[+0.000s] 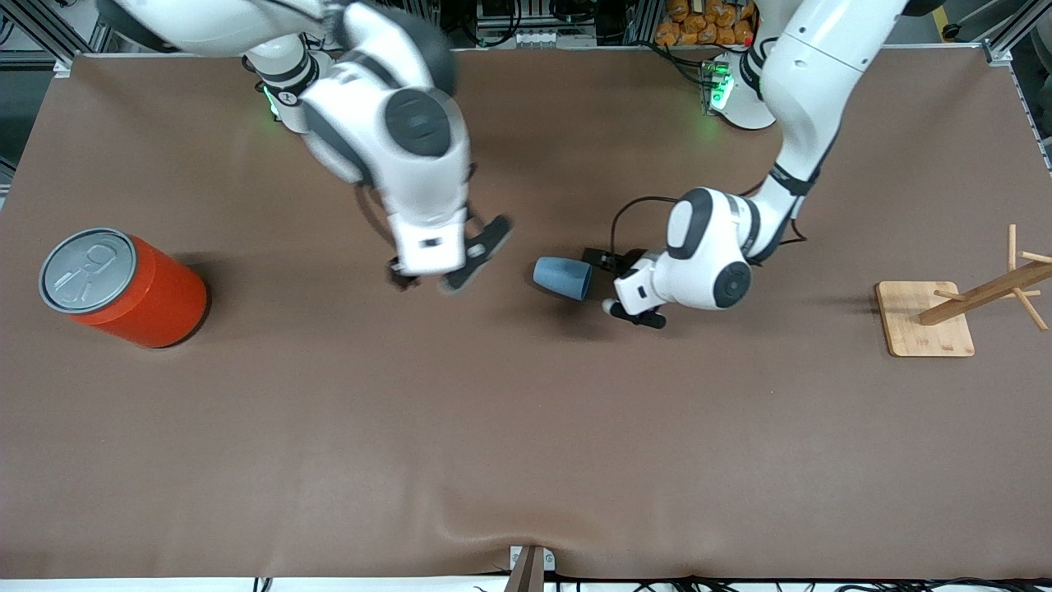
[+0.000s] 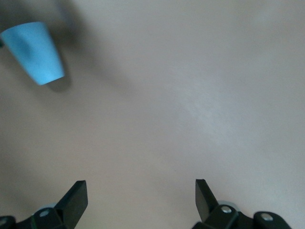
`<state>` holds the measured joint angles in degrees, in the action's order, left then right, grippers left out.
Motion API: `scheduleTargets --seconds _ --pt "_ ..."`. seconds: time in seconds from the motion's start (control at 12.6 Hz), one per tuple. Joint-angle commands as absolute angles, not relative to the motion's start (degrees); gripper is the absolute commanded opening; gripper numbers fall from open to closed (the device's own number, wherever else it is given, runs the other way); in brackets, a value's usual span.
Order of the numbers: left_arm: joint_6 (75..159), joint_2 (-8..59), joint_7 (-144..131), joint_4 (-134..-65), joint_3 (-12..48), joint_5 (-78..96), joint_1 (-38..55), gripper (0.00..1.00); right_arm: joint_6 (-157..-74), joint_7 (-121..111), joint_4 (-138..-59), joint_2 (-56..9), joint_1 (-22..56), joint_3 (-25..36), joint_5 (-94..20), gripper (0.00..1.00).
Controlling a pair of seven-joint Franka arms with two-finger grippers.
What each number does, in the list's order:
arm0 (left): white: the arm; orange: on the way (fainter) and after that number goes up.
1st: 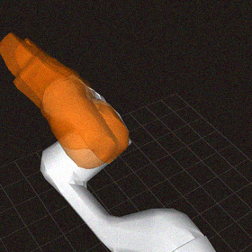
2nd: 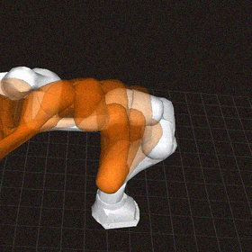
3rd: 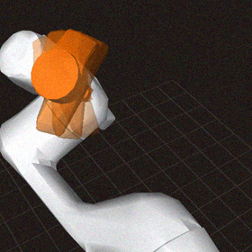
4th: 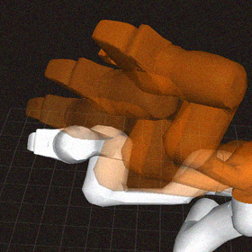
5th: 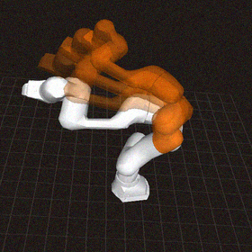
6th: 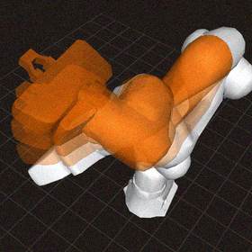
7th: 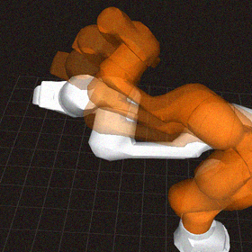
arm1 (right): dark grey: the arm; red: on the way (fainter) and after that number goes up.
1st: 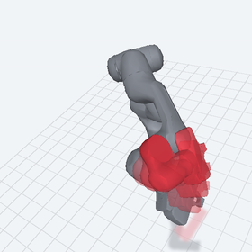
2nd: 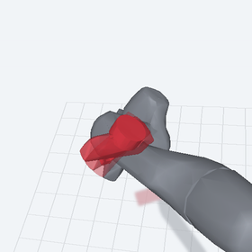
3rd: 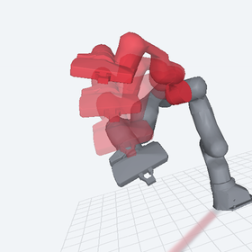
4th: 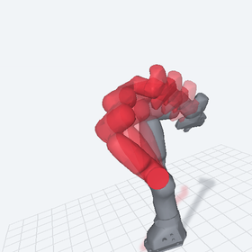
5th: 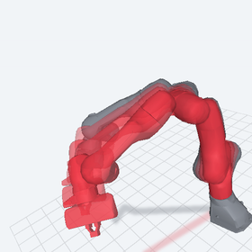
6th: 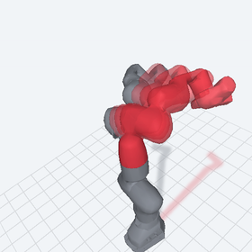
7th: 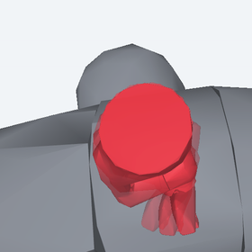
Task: Flip cup
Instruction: 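Release the cup with the right gripper while the left gripper reaches it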
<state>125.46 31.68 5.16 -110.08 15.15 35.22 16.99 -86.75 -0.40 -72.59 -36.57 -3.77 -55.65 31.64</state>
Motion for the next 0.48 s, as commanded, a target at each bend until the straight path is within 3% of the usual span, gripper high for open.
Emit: scheduleTargets --seconds 0.0,0.4 --pt "130.94 30.15 3.6 -112.49 14.94 38.04 19.24 1.0 -85.96 0.35 -71.21 -35.07 -8.52 -54.51 29.62 1.0" --pt "132.36 30.15 3.34 -112.5 14.94 41.82 20.74 1.0 -81.74 21.92 -61.89 -34.54 -3.0 -43.88 28.92 1.0"
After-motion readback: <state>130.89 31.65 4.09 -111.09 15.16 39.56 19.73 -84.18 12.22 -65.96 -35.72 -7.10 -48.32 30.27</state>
